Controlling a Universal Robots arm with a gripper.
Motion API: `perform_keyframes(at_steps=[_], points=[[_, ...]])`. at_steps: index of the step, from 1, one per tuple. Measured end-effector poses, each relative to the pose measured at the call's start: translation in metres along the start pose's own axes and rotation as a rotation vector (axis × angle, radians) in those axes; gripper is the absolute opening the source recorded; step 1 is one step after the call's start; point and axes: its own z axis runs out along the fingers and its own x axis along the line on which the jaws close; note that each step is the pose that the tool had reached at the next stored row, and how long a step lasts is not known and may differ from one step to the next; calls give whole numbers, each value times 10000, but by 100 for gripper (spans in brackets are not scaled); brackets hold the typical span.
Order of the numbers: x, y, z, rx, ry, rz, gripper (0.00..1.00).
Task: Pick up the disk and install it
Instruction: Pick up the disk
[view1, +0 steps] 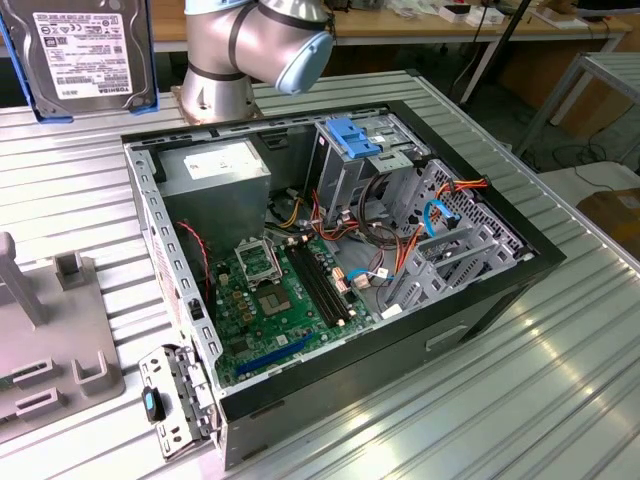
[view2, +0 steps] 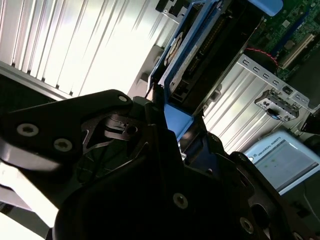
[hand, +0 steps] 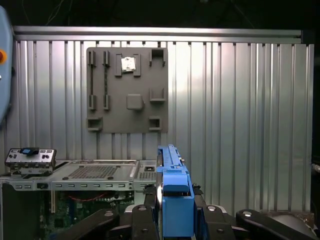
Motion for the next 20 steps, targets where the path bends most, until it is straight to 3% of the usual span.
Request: perform_keyframes(at_steps=[6, 8, 13, 20], points=[[-1, -44, 0, -1, 1, -3, 37], [-5, -122, 0, 0, 0, -1, 37], [-9, -218, 1, 0, 0, -1, 37], [-10, -277, 1, 0, 0, 0, 37]])
